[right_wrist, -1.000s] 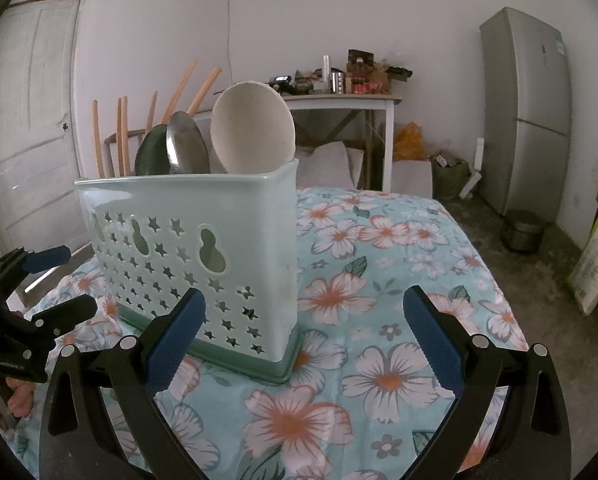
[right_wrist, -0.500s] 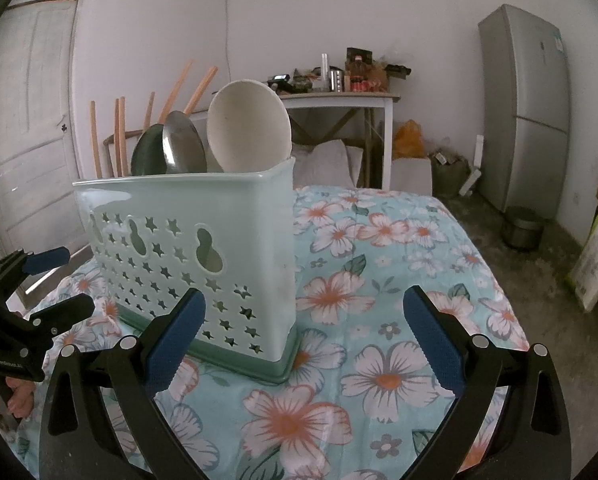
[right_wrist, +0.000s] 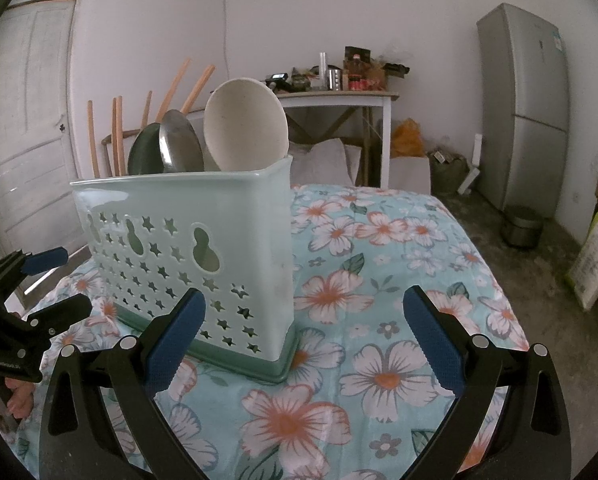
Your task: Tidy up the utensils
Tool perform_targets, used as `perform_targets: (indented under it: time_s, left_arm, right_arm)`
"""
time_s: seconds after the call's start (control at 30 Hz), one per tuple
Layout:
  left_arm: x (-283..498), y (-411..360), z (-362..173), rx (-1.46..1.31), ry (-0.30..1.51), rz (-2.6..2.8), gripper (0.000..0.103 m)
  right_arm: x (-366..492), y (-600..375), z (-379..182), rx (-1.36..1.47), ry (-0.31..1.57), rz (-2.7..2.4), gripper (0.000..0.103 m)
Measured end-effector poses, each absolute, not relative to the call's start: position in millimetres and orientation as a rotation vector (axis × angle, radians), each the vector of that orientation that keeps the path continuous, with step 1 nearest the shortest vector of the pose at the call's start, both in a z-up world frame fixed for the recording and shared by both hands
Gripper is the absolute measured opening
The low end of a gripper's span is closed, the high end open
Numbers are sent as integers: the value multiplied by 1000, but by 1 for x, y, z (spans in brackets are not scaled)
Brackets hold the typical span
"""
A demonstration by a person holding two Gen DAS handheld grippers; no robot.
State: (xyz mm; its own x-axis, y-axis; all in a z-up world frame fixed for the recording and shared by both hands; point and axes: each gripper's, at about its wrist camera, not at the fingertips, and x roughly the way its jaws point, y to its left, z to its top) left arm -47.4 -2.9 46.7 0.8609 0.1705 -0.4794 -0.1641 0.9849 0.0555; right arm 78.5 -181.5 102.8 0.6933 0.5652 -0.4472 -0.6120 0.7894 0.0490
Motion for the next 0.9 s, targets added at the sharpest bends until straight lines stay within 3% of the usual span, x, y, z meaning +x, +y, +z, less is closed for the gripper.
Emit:
perform_targets:
  time_s: [0.9]
  left_arm:
    - [-47, -1, 45, 9, 509, 171, 99]
  right_arm:
    - [79, -182, 103, -107, 463, 660, 95]
